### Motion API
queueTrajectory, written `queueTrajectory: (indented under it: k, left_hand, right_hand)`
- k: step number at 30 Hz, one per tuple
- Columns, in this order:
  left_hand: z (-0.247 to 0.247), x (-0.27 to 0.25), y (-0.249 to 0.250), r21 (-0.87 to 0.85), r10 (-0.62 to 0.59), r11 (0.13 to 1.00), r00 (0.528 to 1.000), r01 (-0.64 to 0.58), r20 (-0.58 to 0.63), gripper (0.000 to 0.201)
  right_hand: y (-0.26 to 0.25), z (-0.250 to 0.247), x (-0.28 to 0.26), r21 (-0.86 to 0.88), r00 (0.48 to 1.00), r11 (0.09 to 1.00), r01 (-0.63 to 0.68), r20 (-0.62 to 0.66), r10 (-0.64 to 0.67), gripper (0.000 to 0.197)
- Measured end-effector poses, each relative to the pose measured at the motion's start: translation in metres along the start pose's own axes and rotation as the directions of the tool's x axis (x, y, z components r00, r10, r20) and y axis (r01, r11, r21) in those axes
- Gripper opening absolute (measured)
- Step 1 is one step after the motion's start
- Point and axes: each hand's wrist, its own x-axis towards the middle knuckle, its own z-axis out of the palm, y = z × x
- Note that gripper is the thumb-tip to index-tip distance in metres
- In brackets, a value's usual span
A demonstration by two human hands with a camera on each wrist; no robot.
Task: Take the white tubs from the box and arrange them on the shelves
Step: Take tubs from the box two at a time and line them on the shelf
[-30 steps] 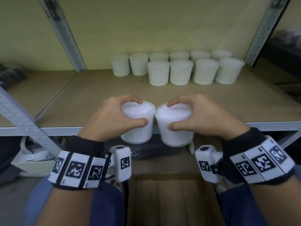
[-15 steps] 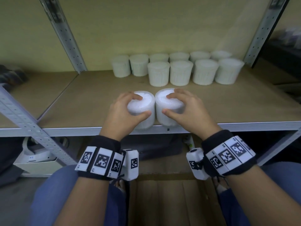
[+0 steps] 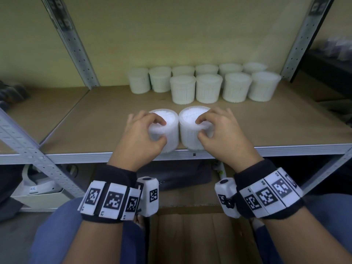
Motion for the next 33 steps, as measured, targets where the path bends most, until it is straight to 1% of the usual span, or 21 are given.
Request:
queueTrajectory:
  k: [7, 12, 15, 21, 26, 29, 33]
  left_hand:
    - [0.0, 0.001, 0.0, 0.025, 0.003, 1.0, 0.999, -0.002, -0.042, 0.024]
    - [-0.006, 0.009, -0.002, 0.063, -0.032, 0.998, 0.999, 0.031, 0.015, 0.022]
    - [-0.009, 0.017, -0.005, 0.061, -0.067, 0.996, 0.997, 0.066, 0.027, 0.021]
    - [-0.01, 0.036, -0.016, 0.066, -0.113, 0.992, 0.993, 0.111, 0.034, 0.021]
    - [-0.011, 0.058, -0.029, 0.092, -0.143, 0.986, 0.989, 0.14, 0.024, 0.023]
    - [-0.014, 0.071, -0.04, 0.073, -0.192, 0.979, 0.981, 0.19, 0.021, 0.025]
    - [-0.016, 0.09, -0.057, 0.077, -0.22, 0.973, 0.975, 0.217, 0.031, 0.027]
  right_hand:
    - [-0.001, -0.001, 0.004, -0.042, 0.999, 0.999, 0.03, 0.014, -0.029, 0.024]
    - [-0.006, 0.002, 0.012, -0.079, 0.999, 0.996, 0.043, 0.031, -0.04, 0.027]
    - [-0.009, 0.006, 0.021, -0.088, 0.998, 0.995, 0.048, 0.037, -0.045, 0.028]
    - [-0.018, 0.019, 0.046, -0.161, 0.998, 0.986, 0.041, 0.043, -0.035, 0.028]
    - [-0.023, 0.03, 0.073, -0.084, 0.997, 0.996, 0.024, 0.08, -0.018, 0.025]
    - [-0.028, 0.037, 0.092, -0.093, 0.994, 0.995, 0.037, 0.103, -0.028, 0.025]
    - [-0.036, 0.052, 0.118, -0.101, 0.989, 0.993, 0.063, 0.142, -0.048, 0.028]
